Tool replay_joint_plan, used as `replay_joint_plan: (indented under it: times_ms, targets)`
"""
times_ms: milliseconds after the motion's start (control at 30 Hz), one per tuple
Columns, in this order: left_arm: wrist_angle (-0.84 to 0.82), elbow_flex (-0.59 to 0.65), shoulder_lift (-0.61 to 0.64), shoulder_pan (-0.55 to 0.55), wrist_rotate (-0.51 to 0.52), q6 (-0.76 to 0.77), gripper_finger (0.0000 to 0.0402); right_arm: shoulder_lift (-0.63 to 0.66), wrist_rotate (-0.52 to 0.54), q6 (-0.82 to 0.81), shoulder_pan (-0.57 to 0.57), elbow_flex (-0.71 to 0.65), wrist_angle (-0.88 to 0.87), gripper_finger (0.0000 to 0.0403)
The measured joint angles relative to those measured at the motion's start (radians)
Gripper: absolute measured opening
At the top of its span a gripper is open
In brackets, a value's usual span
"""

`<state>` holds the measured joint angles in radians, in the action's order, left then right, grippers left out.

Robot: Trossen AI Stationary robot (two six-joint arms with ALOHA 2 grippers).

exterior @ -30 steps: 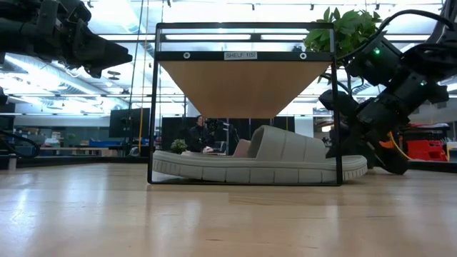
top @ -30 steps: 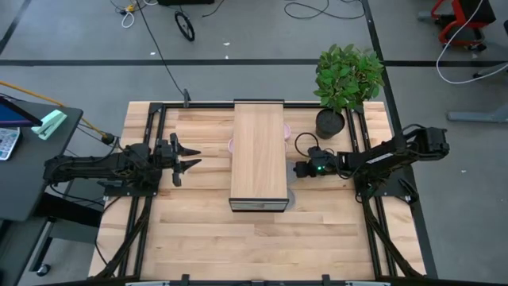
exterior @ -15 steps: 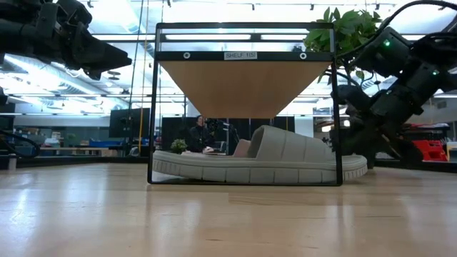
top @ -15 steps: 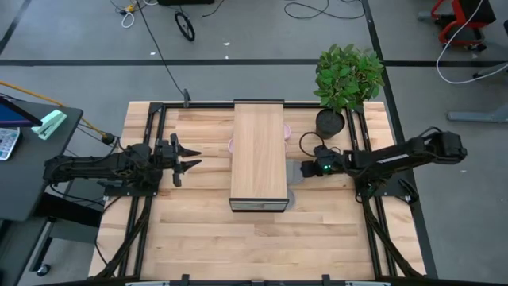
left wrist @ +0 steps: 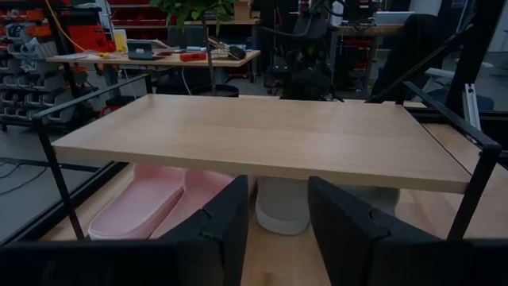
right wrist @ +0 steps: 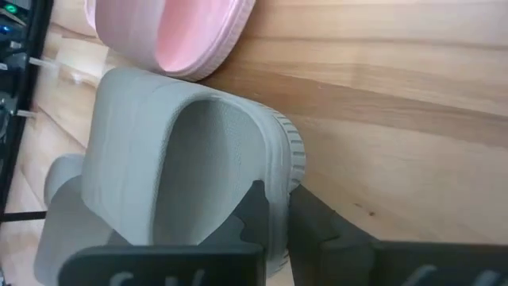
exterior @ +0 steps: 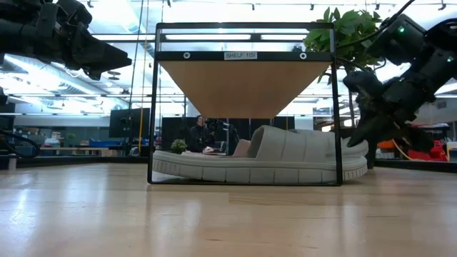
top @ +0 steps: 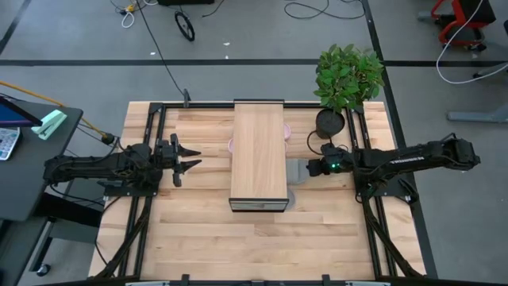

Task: Pick and place slides into the shelf
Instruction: Put the top gray slipper on the shelf

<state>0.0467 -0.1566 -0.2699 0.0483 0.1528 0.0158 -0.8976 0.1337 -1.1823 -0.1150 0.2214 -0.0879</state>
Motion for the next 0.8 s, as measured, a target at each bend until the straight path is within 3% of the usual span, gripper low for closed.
replay_joint_plan:
  times_ms: [433, 667, 800]
  targets:
    - [0.000, 0.000, 0.000, 0.000, 0.000, 0.001, 0.0133, 0.177, 0.001, 0.006, 0.000, 0.014, -0.239, 0.0025]
    - [0.000, 0.000, 0.000, 0.000, 0.000, 0.001, 0.0130, 0.202, 0.096, 0.085, 0.000, 0.208, -0.608, 0.0025]
    - [0.000, 0.000, 0.000, 0.000, 0.000, 0.003, 0.0126, 0.202, 0.131, 0.129, 0.001, 0.318, -0.715, 0.0025]
